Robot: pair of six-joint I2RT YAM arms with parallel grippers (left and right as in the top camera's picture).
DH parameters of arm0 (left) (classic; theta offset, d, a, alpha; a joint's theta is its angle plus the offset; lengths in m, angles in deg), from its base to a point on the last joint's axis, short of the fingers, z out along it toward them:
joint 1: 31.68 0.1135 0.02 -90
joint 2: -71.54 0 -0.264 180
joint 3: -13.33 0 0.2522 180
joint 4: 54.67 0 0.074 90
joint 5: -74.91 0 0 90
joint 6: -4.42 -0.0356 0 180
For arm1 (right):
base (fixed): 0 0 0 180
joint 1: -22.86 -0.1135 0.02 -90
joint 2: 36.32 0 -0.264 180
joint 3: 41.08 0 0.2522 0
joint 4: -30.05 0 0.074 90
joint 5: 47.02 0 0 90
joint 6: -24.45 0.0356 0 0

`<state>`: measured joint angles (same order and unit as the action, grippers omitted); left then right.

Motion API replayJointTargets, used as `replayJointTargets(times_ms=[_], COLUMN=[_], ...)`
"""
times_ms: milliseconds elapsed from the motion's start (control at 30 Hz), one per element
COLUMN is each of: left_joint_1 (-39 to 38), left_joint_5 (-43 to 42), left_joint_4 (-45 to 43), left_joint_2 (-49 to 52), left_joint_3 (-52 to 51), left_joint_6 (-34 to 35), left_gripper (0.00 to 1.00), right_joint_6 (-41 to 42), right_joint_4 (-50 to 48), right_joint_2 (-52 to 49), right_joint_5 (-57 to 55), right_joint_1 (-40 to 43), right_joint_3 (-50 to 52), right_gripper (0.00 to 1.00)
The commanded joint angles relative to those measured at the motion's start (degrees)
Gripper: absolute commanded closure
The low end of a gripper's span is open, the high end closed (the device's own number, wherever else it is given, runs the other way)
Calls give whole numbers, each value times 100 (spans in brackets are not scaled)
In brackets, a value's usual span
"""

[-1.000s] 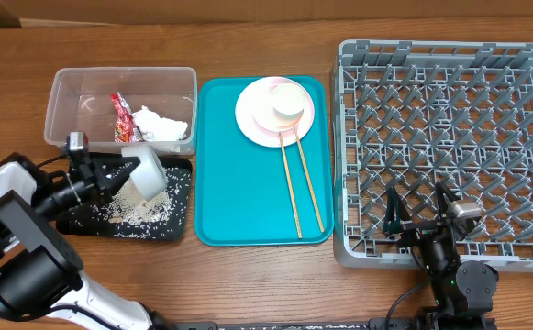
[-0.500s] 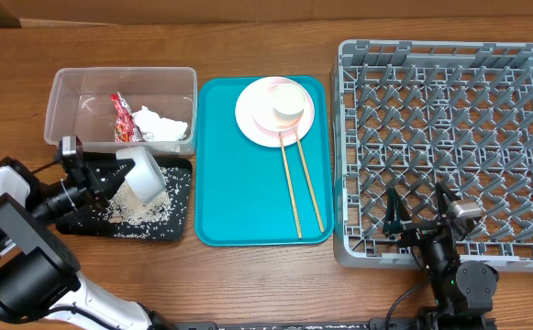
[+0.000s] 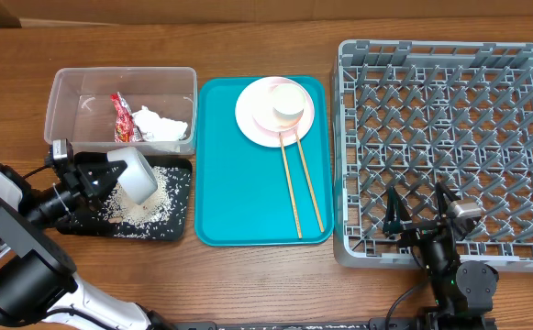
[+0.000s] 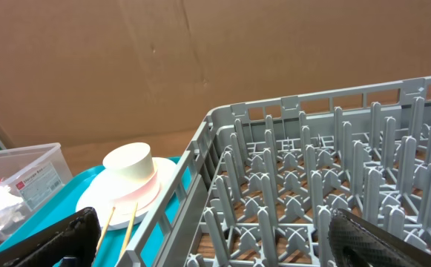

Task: Sort waste into correct bins and load items into the dishwasher
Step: 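Tilt the bowl with the left gripper to dump rice onto the black tray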

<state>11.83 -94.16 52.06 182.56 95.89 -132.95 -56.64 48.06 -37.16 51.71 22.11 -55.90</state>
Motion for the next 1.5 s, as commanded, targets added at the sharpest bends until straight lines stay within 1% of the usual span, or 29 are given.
replayJointTargets(times_ms=[0, 100, 300, 367, 533, 800, 900, 967, 1133, 1300, 1400, 1467], left_joint_1=[2, 2, -9, -9, -9, -11, -101, -203, -592, -1163, -1569, -1895], left_joint_5=[-4, 160, 129, 127, 129, 85, 184, 162, 160, 216, 387, 634], left_joint_4=[-74, -83, -11, 90, 396, 396, 396, 396, 396, 385, 299, -7], left_joint_2=[24, 24, 20, 20, 17, -15, -63, -109, -387, -839, -1086, -1266], left_joint_3=[85, 85, 85, 85, 85, 85, 170, 247, 581, 1012, 1263, 1357], left_joint_6=[-83, -85, -101, -273, -793, -929, -1115, -1086, -741, -299, 142, 791], left_gripper=[93, 93, 94, 96, 96, 96, 96, 96, 96, 96, 96, 96], right_joint_6=[-28, -31, -31, -31, -31, -28, -28, -28, -28, -31, -31, -28], right_joint_4=[-33, -33, -33, -33, -33, -33, -33, -33, -33, -33, -33, -33], right_joint_2=[46, 46, 46, 46, 46, 46, 46, 46, 46, 46, 46, 46], right_joint_5=[-7, -7, -7, -7, -7, -7, -7, -7, -7, -7, -7, -7], right_joint_1=[17, 17, 17, 17, 17, 17, 17, 17, 17, 17, 17, 17], right_joint_3=[61, 61, 61, 61, 61, 61, 61, 61, 61, 61, 61, 61], right_gripper=[0, 0, 0, 0, 0, 0, 0, 0, 0, 0, 0, 0])
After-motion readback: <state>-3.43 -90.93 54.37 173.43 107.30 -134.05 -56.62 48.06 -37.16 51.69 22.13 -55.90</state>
